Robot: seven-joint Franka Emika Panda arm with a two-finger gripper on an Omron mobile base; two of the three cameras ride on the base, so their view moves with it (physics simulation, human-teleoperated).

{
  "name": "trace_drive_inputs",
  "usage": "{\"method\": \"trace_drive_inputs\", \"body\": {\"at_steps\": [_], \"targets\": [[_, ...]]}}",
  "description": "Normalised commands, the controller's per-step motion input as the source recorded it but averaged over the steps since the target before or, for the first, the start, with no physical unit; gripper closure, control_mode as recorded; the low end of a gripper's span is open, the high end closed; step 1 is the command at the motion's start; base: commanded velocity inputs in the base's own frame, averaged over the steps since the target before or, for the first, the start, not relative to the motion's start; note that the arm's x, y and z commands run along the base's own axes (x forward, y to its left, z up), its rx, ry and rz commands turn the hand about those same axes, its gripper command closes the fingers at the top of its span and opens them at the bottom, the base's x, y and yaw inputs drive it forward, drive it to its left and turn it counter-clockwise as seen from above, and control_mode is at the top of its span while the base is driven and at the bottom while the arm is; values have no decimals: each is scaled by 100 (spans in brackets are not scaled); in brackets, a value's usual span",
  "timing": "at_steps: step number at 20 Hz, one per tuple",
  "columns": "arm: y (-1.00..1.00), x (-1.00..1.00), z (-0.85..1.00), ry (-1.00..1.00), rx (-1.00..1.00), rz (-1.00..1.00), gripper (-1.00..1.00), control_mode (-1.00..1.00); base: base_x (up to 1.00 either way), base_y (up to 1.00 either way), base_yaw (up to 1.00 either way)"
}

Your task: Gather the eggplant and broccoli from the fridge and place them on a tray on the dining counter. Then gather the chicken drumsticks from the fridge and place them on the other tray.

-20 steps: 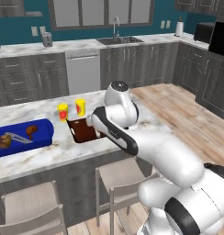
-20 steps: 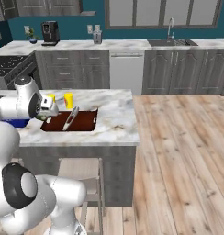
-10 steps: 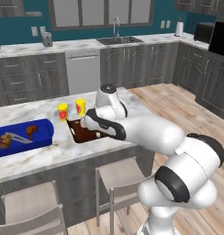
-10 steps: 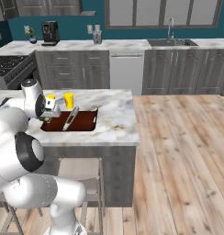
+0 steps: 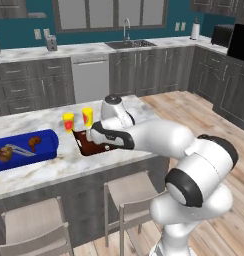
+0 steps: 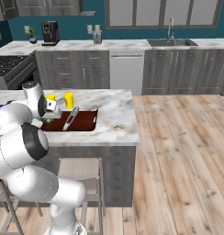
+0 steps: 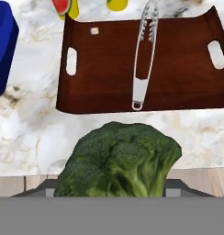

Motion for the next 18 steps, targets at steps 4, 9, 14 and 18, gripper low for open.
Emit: {"method": "trace_drive_inputs", "body": {"at_steps": [4,9,14,18], "targets": [[0,25,-16,0,0,-3,100,-100,0,0,0],[3,33,-14,0,0,-3,100,-100,0,0,0],[7,31,-12,0,0,-3,100,-100,0,0,0],[14,31,-11,0,0,-3,100,-100,0,0,0]]}}
